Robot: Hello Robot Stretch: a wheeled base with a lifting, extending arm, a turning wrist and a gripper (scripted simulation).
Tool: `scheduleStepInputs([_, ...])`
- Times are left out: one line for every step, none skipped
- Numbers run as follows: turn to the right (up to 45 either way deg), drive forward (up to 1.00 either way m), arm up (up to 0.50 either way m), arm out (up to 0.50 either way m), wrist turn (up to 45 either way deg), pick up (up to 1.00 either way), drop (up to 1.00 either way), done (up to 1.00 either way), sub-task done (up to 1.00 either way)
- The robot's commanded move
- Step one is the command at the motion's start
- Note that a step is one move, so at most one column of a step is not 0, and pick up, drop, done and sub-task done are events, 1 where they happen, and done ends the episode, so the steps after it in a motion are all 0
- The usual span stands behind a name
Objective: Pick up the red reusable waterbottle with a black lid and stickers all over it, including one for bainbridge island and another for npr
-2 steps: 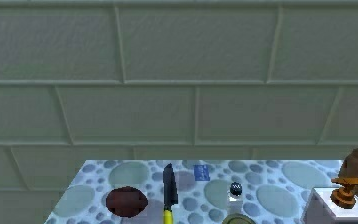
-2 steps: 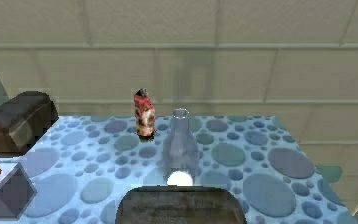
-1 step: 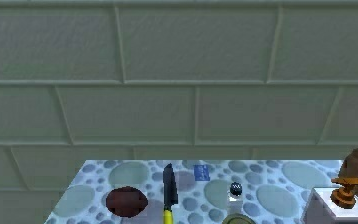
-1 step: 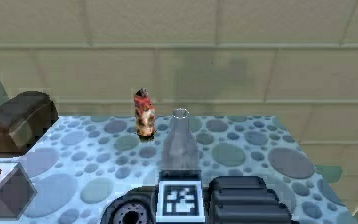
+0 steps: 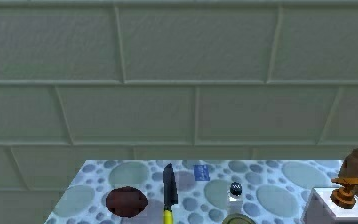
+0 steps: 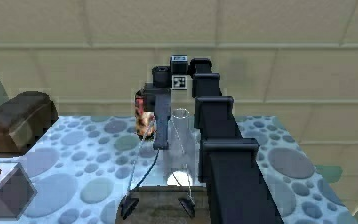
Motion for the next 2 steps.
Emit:
scheduleStepInputs([0.0, 0.0, 0.0, 0.0, 45.0, 0.0, 0.0, 0.0, 0.0])
scheduleStepInputs([0.0, 0.0, 0.0, 0.0, 45.0, 0.0, 0.0, 0.0, 0.0])
